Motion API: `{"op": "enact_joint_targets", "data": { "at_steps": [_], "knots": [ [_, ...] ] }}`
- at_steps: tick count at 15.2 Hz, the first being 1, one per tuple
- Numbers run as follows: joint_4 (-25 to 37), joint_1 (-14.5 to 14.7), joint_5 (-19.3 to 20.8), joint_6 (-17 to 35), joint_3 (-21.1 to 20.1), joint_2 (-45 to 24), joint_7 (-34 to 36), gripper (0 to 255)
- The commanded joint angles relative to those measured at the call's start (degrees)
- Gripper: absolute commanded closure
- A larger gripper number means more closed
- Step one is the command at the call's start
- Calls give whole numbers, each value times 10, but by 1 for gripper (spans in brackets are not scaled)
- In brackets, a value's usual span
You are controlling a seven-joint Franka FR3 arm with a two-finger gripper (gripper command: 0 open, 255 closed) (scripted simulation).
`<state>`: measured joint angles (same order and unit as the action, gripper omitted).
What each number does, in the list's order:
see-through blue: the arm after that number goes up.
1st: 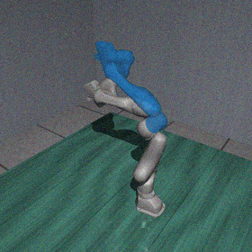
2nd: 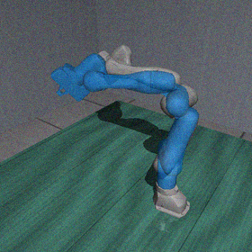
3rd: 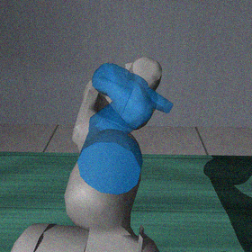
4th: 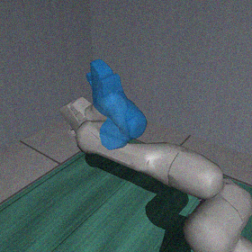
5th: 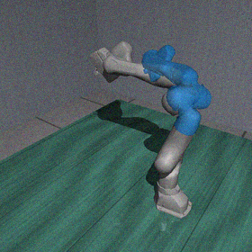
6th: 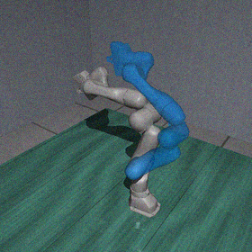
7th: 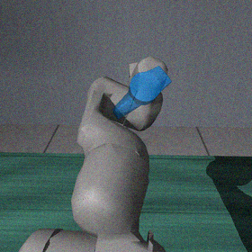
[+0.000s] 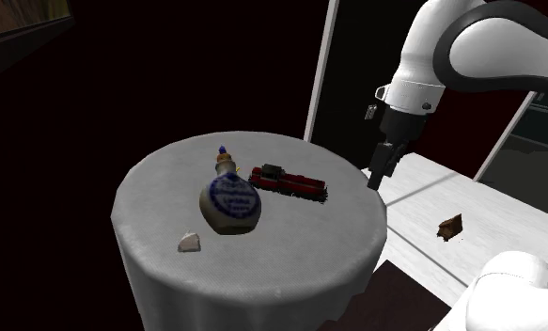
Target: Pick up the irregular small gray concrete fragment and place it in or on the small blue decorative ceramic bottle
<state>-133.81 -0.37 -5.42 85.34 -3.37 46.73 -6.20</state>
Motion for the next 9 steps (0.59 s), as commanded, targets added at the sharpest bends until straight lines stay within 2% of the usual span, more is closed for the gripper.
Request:
{"op": "enact_joint_targets", "data": {
  "at_steps": [1,9],
  "knots": [
    [0,0,0,0,0,0,0,0],
    [21,20,-42,103,-72,-122,57,0]
  ]
}}
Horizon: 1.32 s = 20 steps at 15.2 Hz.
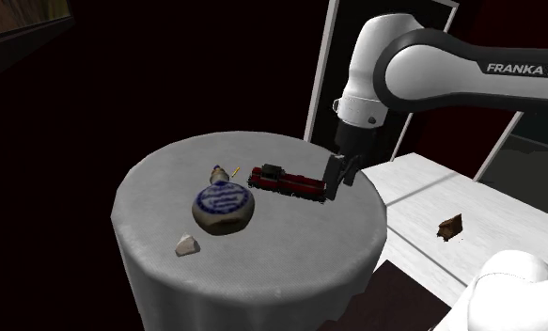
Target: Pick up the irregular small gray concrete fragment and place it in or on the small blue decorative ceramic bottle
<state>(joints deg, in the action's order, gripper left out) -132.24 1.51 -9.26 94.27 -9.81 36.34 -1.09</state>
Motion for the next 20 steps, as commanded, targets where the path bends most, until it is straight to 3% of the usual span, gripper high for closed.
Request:
{"op": "enact_joint_targets", "data": {
  "at_steps": [1,10,20],
  "knots": [
    [11,3,-6,26,-16,-35,13,0],
    [93,17,-5,118,-91,-208,83,0],
    [252,49,65,171,-147,-429,179,0]
  ]
}}
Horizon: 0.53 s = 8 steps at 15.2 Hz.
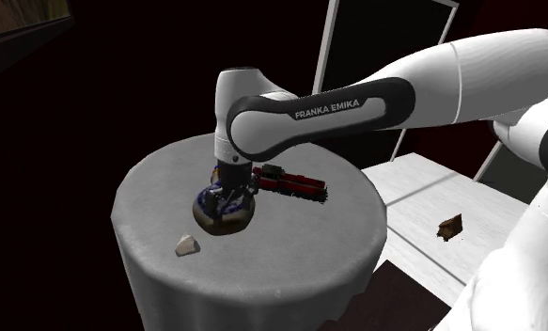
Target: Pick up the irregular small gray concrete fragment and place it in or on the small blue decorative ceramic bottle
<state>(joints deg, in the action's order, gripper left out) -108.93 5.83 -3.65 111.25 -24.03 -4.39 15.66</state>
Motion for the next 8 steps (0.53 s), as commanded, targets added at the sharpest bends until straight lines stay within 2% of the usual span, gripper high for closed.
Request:
{"op": "enact_joint_targets", "data": {
  "at_steps": [1,8],
  "knots": [
    [39,12,19,3,-7,-45,21,0],
    [212,72,85,-13,-8,-215,76,0]
  ]
}}
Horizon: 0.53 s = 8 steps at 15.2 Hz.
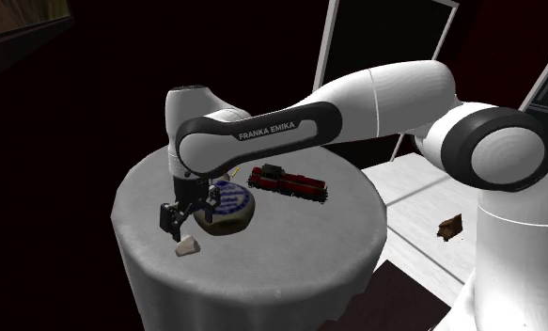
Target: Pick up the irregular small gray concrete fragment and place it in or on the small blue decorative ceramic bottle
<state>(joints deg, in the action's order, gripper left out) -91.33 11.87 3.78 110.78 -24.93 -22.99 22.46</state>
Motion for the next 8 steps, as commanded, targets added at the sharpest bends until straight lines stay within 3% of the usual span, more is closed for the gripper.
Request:
{"op": "enact_joint_targets", "data": {
  "at_steps": [1,8],
  "knots": [
    [40,14,12,-9,2,-33,9,0],
    [3,17,19,42,6,-48,13,0]
  ]
}}
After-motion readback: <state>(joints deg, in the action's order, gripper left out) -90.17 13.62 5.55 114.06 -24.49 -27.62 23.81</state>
